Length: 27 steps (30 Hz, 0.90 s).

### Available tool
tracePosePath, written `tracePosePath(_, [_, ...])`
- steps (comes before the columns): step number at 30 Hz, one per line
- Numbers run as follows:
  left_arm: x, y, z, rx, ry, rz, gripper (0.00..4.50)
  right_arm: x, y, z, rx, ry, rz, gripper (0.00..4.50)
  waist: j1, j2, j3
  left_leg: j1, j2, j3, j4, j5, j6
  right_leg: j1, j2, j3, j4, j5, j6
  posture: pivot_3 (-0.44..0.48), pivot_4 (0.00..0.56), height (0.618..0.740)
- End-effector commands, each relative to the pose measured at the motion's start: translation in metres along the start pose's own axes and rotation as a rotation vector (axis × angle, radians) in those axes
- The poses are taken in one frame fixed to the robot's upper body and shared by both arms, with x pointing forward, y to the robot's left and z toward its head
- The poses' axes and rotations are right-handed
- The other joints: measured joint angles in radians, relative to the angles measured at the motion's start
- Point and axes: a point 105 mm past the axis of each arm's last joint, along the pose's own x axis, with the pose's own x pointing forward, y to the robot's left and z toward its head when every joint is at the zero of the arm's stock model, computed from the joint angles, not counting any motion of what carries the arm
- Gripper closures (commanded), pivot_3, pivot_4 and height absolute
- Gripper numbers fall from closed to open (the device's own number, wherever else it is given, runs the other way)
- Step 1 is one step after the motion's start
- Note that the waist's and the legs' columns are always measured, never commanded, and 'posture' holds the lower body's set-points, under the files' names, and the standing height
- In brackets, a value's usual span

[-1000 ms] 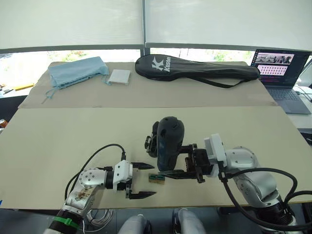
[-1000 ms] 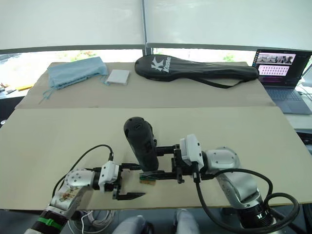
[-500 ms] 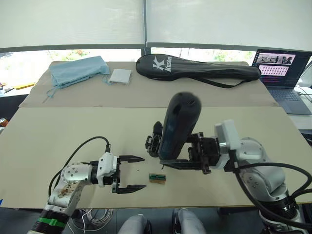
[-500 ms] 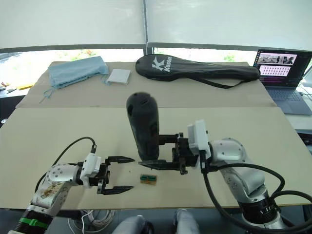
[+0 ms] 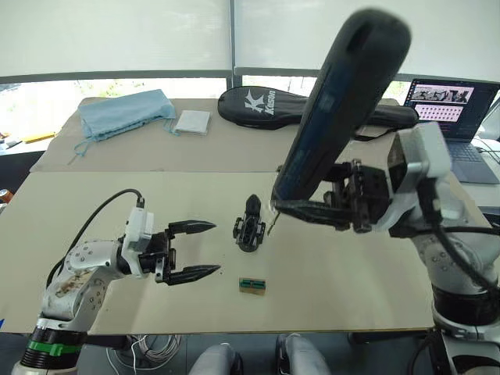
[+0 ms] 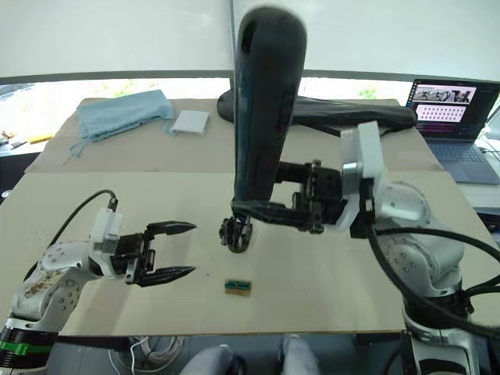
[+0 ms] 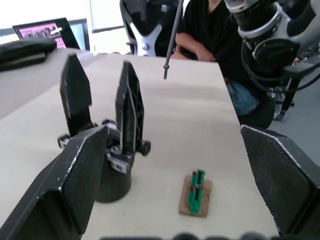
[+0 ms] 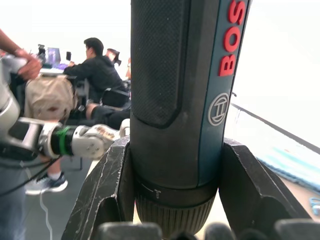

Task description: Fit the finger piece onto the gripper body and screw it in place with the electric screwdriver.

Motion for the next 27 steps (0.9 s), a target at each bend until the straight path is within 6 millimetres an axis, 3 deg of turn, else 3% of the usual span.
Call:
tracePosePath(1, [0.001,0.014,0.013,0.061,-0.047,0.070,0.00,-0.001,-0.008,0.014,-0.043,-0.031,-0.015,2.59,0.000,0.000,0.000,0.000,0.000,0.000,0.000,0.000,0.000,0.000,0.000,0.000,0.000,0.000,0.000,0.000,0.150,0.740])
tracePosePath(7, [-0.002,0.031,0.013,0.060,-0.057,0.142,0.00,-0.001,-0.024,0.014,-0.064,-0.027,-0.056,2.59,-0.004,0.000,0.000,0.000,0.000,0.001,0.000,0.001,-0.001,0.000,0.001,0.000,0.000,0.000,0.000,0.000,0.150,0.740])
tracePosePath(12, [-0.006,0.036,0.001,0.031,-0.018,0.154,0.00,0.004,-0.034,0.015,-0.045,-0.056,-0.060,2.59,-0.005,0.000,0.000,0.000,0.000,0.001,-0.001,0.001,-0.002,0.000,0.001,0.000,0.000,0.000,0.000,0.000,0.150,0.740])
tracePosePath(27, [0.001,0.035,-0.025,0.024,0.048,0.120,0.00,0.035,-0.037,-0.006,-0.017,-0.096,-0.047,2.59,-0.013,0.000,0.000,0.000,0.000,0.001,-0.001,0.002,-0.003,-0.001,0.002,-0.004,0.000,0.000,0.000,0.000,0.150,0.740])
